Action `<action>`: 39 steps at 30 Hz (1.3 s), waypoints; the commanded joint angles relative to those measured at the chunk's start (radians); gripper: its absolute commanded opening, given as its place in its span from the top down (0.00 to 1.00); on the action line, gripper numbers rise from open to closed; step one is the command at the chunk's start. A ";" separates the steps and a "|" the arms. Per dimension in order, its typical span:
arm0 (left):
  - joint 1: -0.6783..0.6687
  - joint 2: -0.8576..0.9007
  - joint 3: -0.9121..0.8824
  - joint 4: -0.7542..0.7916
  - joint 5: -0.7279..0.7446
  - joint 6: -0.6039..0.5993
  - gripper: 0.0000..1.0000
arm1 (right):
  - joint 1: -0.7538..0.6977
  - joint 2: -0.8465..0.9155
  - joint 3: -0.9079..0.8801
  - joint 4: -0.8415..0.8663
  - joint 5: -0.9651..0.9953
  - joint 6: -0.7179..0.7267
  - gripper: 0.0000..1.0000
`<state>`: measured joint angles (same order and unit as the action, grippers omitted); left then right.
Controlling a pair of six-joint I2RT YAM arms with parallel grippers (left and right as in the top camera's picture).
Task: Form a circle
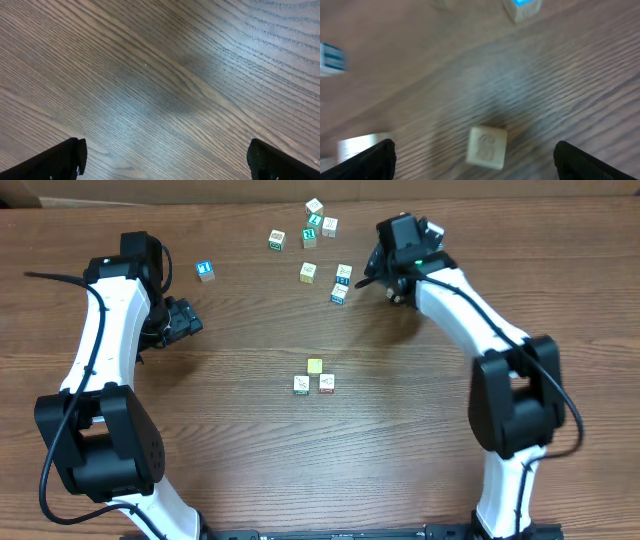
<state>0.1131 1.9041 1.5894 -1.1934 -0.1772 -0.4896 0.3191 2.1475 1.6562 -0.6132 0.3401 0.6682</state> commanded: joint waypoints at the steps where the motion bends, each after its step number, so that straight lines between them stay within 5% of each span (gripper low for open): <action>1: -0.002 -0.018 0.016 -0.003 -0.013 0.018 0.00 | -0.022 0.037 -0.008 0.017 0.047 0.011 0.02; 4: -0.002 -0.018 0.016 -0.003 -0.013 0.018 0.00 | -0.039 0.054 -0.008 0.029 0.016 0.012 0.03; 12: -0.002 -0.018 0.016 -0.003 -0.013 0.018 0.00 | -0.051 0.084 -0.008 0.029 -0.047 0.011 0.30; 22: -0.002 -0.018 0.016 -0.003 -0.013 0.018 0.00 | -0.050 0.085 -0.008 0.018 -0.058 0.007 0.32; 28: -0.002 -0.018 0.016 -0.003 -0.013 0.018 0.00 | -0.050 0.086 -0.008 -0.023 -0.057 0.007 0.59; 39: -0.002 -0.018 0.016 -0.003 -0.013 0.018 0.00 | -0.066 0.086 -0.008 -0.060 -0.057 -0.133 0.64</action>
<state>0.1131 1.9041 1.5894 -1.1934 -0.1772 -0.4896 0.2626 2.2200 1.6451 -0.6743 0.2771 0.6212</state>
